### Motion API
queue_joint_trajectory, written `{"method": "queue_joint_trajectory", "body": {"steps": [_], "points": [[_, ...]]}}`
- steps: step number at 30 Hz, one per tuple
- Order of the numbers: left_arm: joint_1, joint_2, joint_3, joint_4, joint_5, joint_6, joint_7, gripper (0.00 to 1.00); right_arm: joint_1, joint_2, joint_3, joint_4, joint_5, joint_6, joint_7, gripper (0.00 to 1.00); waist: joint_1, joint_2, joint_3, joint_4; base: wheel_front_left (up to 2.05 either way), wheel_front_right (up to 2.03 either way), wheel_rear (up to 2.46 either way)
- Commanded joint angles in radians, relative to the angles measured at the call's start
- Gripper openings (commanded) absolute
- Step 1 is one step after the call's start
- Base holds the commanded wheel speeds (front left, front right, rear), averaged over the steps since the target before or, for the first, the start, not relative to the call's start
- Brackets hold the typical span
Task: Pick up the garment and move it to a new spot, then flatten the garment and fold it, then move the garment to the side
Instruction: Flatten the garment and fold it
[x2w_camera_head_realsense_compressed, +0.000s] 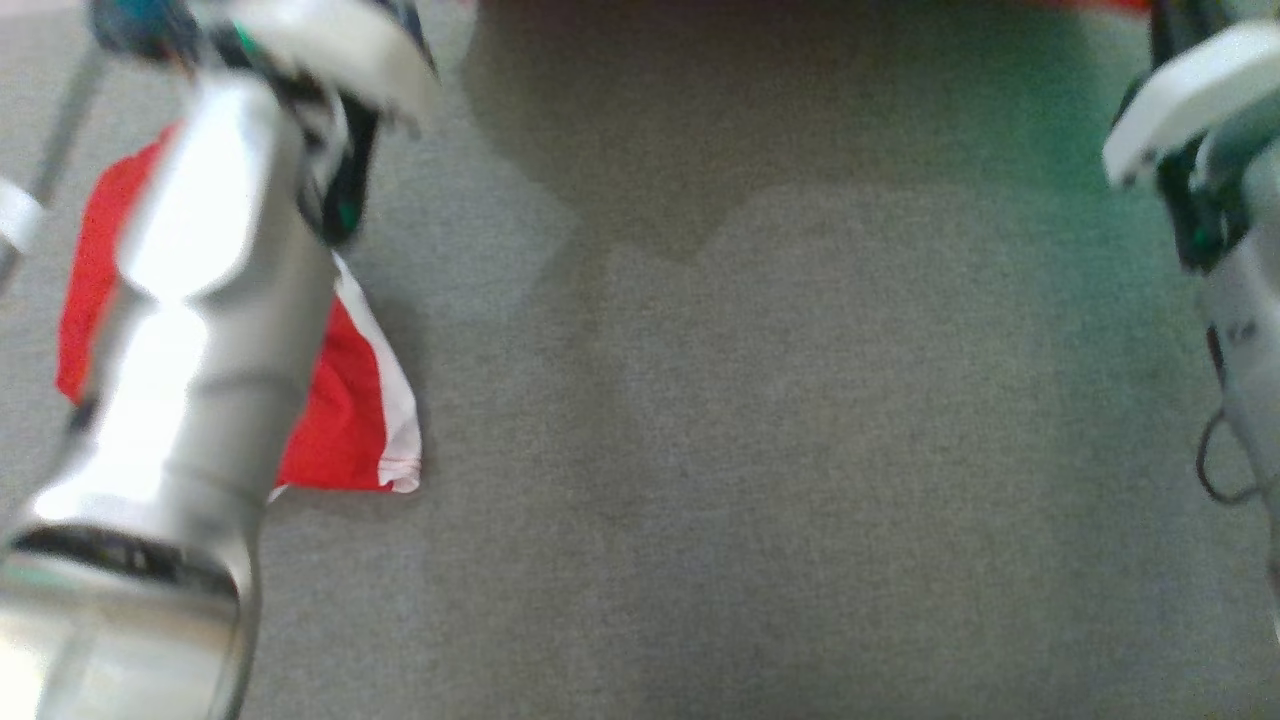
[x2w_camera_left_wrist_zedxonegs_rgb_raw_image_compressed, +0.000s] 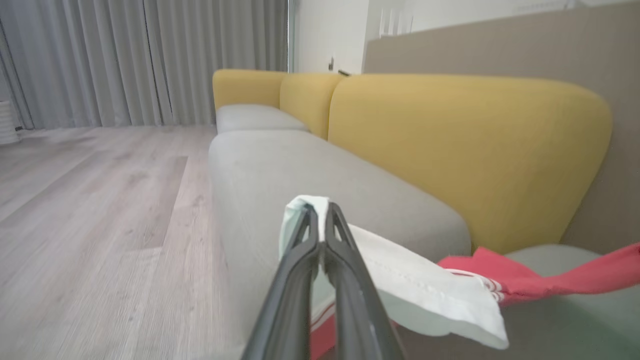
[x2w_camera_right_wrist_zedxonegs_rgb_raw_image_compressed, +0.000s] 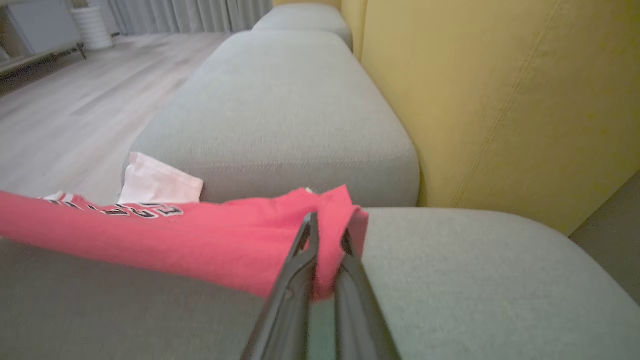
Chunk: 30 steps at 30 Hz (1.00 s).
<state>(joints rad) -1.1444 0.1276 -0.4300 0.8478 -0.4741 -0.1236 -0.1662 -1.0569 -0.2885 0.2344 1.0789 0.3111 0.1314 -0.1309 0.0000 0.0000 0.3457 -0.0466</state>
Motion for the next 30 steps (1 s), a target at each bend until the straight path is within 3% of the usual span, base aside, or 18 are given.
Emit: {"method": "queue_joint_trajectory", "body": {"steps": [1,5,10,16,25,30], "points": [[-0.002,0.049,0.002,-0.039,-0.004,-0.003,0.01,0.0,0.008,-0.017,0.036,-0.026,0.021,-0.001,0.012,0.0,0.0,0.0,-0.026,0.015,0.0,0.0,0.0],[0.187,0.108,-0.12,-0.137,-0.075,-0.006,0.129,0.0,0.136,-0.098,0.205,-0.062,0.118,-0.001,0.094,0.0,0.0,0.0,-0.086,0.035,0.0,0.0,0.0],[0.351,0.239,-0.258,-0.354,-0.221,-0.007,0.298,0.0,0.244,-0.205,0.364,-0.158,0.235,-0.001,0.171,0.0,0.0,0.0,-0.14,0.05,0.0,0.0,0.0],[0.482,0.373,-0.318,-0.613,-0.384,-0.007,0.468,0.0,0.323,-0.322,0.49,-0.263,0.352,-0.001,0.253,0.0,0.0,0.0,-0.194,0.066,0.0,0.0,0.0],[0.608,0.507,-0.351,-0.848,-0.507,0.006,0.643,0.0,0.387,-0.413,0.596,-0.336,0.46,-0.001,0.332,0.0,0.0,0.0,-0.263,0.076,0.0,0.0,0.0],[0.665,0.553,-0.358,-0.953,-0.572,0.027,0.707,0.0,0.429,-0.446,0.637,-0.37,0.539,-0.001,0.407,0.0,0.0,0.0,-0.303,0.077,0.0,0.0,0.0]]}}
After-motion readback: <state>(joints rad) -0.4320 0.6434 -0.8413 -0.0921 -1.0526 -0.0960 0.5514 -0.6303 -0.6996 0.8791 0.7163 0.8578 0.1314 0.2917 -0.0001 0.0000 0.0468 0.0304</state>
